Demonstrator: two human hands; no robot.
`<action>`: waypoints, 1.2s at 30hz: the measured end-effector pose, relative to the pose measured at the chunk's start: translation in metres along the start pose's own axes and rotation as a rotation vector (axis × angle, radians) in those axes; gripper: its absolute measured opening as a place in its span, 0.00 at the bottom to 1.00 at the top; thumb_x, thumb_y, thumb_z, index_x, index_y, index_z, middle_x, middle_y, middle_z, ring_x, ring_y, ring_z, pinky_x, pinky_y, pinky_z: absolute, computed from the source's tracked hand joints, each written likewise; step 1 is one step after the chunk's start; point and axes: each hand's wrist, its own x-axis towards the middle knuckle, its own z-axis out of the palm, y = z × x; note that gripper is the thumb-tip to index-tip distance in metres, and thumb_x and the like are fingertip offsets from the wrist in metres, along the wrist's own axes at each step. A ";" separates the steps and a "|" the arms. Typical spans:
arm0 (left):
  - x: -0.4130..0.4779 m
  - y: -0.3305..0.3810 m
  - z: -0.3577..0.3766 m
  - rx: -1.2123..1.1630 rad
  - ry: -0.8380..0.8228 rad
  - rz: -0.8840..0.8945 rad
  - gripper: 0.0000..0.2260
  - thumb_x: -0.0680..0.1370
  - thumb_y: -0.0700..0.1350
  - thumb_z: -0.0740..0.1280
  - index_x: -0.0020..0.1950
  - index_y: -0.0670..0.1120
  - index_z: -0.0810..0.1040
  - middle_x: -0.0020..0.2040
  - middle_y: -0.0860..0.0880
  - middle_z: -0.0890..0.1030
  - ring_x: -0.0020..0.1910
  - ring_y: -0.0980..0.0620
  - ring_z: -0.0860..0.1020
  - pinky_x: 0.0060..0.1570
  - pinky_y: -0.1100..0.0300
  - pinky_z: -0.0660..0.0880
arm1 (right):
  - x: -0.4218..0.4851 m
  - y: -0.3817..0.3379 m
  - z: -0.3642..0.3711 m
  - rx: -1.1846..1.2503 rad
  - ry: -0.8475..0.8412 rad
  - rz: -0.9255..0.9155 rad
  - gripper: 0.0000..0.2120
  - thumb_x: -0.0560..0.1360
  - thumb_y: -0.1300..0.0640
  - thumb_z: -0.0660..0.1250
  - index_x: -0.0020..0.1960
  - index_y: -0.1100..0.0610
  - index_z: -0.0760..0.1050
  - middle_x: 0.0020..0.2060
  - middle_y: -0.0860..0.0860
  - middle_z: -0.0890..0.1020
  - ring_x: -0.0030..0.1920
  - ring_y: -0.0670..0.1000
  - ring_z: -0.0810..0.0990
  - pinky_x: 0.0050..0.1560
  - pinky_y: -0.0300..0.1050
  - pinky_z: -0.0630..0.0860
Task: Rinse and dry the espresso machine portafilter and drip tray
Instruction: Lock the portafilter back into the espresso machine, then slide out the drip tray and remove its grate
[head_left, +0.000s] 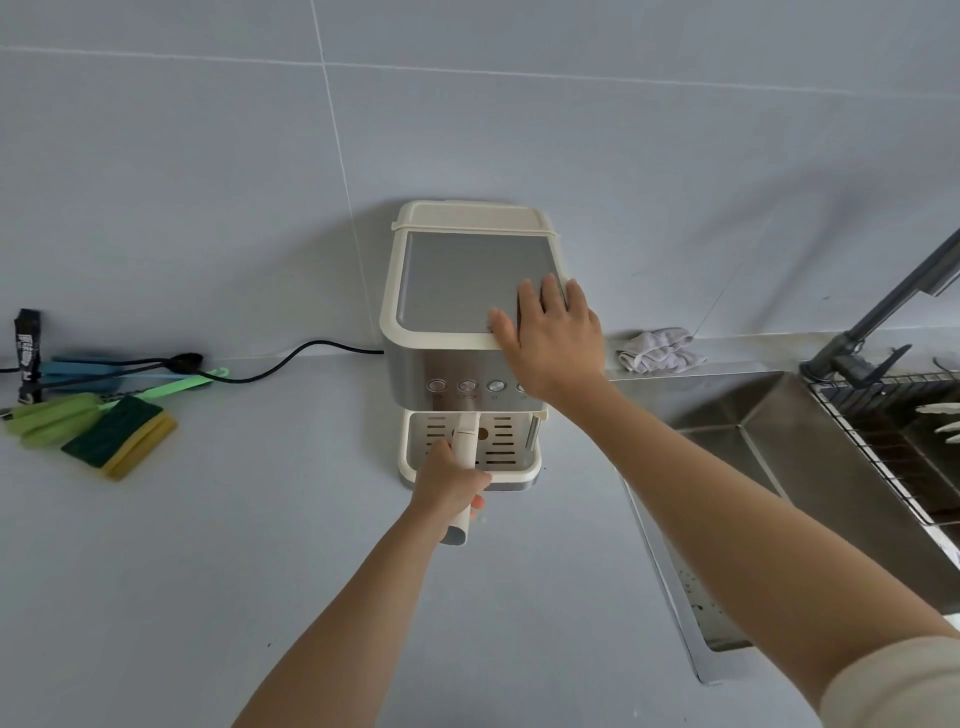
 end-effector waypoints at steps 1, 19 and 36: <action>0.000 0.000 0.000 0.002 -0.007 0.011 0.15 0.73 0.36 0.66 0.57 0.43 0.69 0.49 0.47 0.75 0.27 0.54 0.74 0.22 0.67 0.69 | 0.000 0.000 -0.001 0.006 0.009 -0.002 0.29 0.77 0.40 0.45 0.67 0.59 0.64 0.63 0.57 0.69 0.66 0.59 0.63 0.63 0.53 0.64; 0.038 -0.090 -0.064 0.270 0.070 0.083 0.33 0.74 0.41 0.69 0.75 0.48 0.56 0.72 0.45 0.66 0.71 0.47 0.65 0.65 0.53 0.66 | -0.063 0.099 0.058 0.416 -0.284 0.340 0.31 0.74 0.53 0.63 0.72 0.60 0.55 0.71 0.57 0.64 0.68 0.58 0.66 0.61 0.49 0.67; 0.119 -0.074 -0.049 0.664 -0.055 0.287 0.42 0.56 0.54 0.78 0.65 0.48 0.64 0.57 0.49 0.73 0.57 0.48 0.73 0.54 0.53 0.74 | -0.044 0.067 0.151 0.346 -0.625 0.094 0.42 0.64 0.42 0.74 0.71 0.55 0.59 0.65 0.51 0.68 0.67 0.52 0.65 0.68 0.48 0.66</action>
